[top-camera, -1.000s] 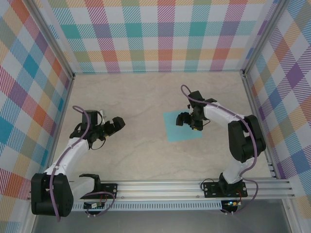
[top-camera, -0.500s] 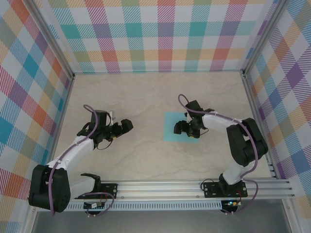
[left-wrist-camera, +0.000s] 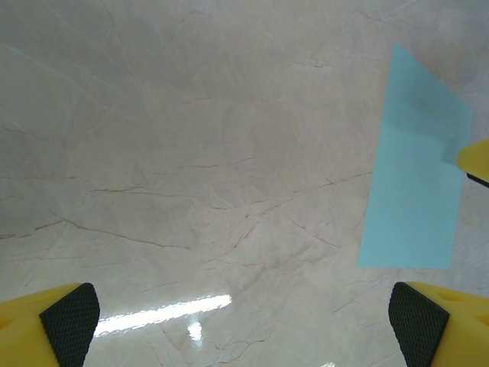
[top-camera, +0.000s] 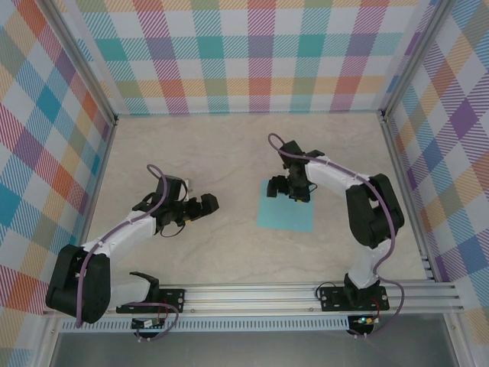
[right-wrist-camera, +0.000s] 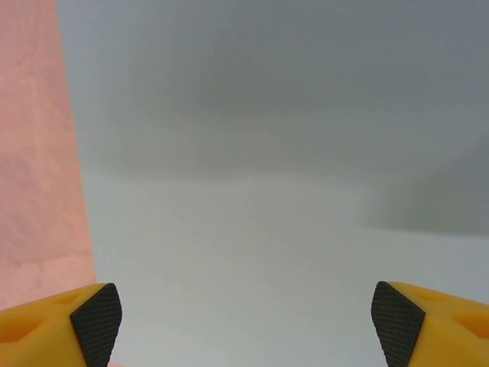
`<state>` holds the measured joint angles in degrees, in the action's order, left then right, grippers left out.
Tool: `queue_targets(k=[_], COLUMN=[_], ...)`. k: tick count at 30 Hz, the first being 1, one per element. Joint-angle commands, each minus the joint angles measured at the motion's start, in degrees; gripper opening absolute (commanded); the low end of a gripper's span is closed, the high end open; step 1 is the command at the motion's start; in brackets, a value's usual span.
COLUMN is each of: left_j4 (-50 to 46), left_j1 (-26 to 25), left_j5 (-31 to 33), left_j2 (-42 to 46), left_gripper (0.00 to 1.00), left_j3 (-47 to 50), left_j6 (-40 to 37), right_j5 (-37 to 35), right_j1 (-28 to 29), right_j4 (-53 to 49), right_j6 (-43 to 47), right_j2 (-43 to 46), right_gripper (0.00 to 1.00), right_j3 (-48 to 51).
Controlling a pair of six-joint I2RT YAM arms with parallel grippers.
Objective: Fold a paper plane with a square sheet of paper (pick it up from the middle)
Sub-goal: Move the square sheet of paper to the center of the table.
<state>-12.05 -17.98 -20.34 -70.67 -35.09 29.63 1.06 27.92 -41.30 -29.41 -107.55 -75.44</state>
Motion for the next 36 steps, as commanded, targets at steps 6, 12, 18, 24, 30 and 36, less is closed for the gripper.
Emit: queue_targets(k=[6, 12, 18, 24, 30, 36], left_j4=[-2.46, -5.52, -5.38, -5.08, -1.92, -1.47], left_j1=[-0.79, -0.79, -0.75, -0.74, -0.74, -0.74], left_j5=[2.70, 4.56, 4.28, 3.36, 2.03, 0.86], left_j2=[3.69, 7.25, 8.55, 7.64, 6.41, 4.97], left_gripper=[1.00, 1.00, 1.00, 1.00, 1.00, 1.00], left_j3=[-0.71, 0.63, 1.25, 0.97, 1.43, 1.04], left_j6=[-0.43, -1.42, -1.50, -1.81, -0.50, -0.79], right_j5=[-5.78, -5.69, -7.27, -10.70, -12.05, -7.33], right_j1=[2.86, 10.19, 14.58, 14.79, 13.11, 12.51], right_j4=[-6.52, -5.36, -5.83, -9.76, -12.44, -9.33], right_j6=[-0.36, 2.63, 2.42, 0.64, -6.30, -7.68], right_j2=[-8.80, -8.82, -8.02, -2.65, -0.55, -3.03], right_gripper=[0.87, 0.86, 0.85, 0.91, 1.00, 1.00], right_j3=[-4.21, 1.64, 2.67, -2.12, -2.21, -1.71])
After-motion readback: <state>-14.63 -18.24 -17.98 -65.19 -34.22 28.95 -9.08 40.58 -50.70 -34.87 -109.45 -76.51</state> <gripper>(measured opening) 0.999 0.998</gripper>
